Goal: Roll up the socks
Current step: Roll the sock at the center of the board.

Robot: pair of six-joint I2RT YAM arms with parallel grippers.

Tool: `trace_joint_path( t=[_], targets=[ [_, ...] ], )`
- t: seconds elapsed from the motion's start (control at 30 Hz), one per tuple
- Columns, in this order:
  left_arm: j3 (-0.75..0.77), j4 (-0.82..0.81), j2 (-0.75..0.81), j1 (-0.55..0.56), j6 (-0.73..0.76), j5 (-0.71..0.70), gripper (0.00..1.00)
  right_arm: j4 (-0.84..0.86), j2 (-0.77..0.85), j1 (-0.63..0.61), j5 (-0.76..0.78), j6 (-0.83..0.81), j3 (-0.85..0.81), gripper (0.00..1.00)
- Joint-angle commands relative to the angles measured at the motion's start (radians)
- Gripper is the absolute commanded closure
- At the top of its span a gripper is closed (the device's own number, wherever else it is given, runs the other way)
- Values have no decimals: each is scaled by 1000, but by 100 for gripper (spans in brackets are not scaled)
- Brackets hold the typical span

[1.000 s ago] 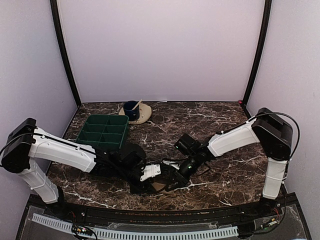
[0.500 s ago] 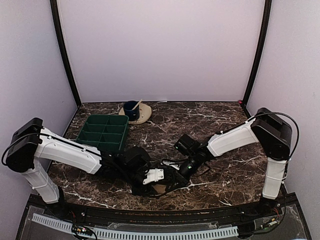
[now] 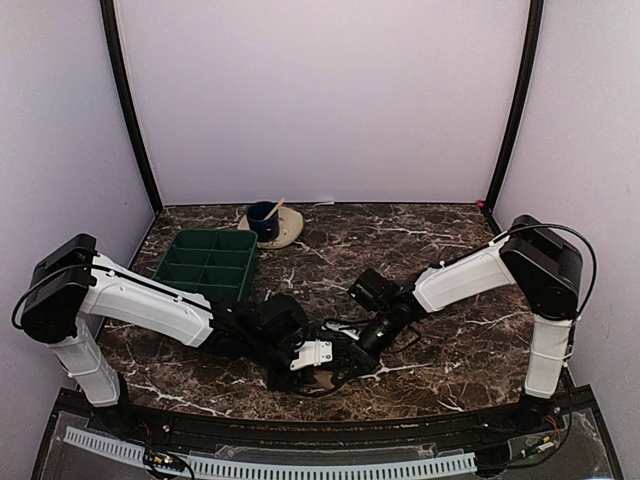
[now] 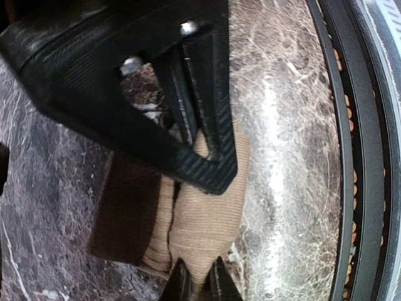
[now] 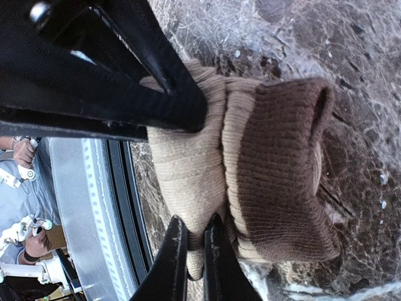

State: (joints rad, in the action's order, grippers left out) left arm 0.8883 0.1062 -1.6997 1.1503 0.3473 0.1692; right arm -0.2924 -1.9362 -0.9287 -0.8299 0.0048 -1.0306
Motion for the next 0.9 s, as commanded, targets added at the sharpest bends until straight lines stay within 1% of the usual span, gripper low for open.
trace_joint_path(
  t=[0.0,0.1,0.17,0.23,0.37,0.47,0.63,0.87],
  targets=[
    [27,29,-23,8,8,23,100,-79,-46,2,73,-11,20,97],
    [44,48,-41,7,4,47,100,-76,-40,5,79,-6,23,96],
    [54,61,-53,8,4,59,100,-72,-36,8,85,-3,26,93],
    [62,72,-57,8,5,71,100,-64,-27,11,91,5,36,89],
    [82,101,-68,7,7,89,100,-50,-5,21,101,21,58,76],
    [101,125,-85,6,8,103,100,-32,18,28,105,36,78,70],
    [134,165,-112,5,9,130,100,-8,56,38,114,65,106,66],
    [178,217,-140,-13,-1,183,100,43,112,59,127,112,164,64]
  ],
)
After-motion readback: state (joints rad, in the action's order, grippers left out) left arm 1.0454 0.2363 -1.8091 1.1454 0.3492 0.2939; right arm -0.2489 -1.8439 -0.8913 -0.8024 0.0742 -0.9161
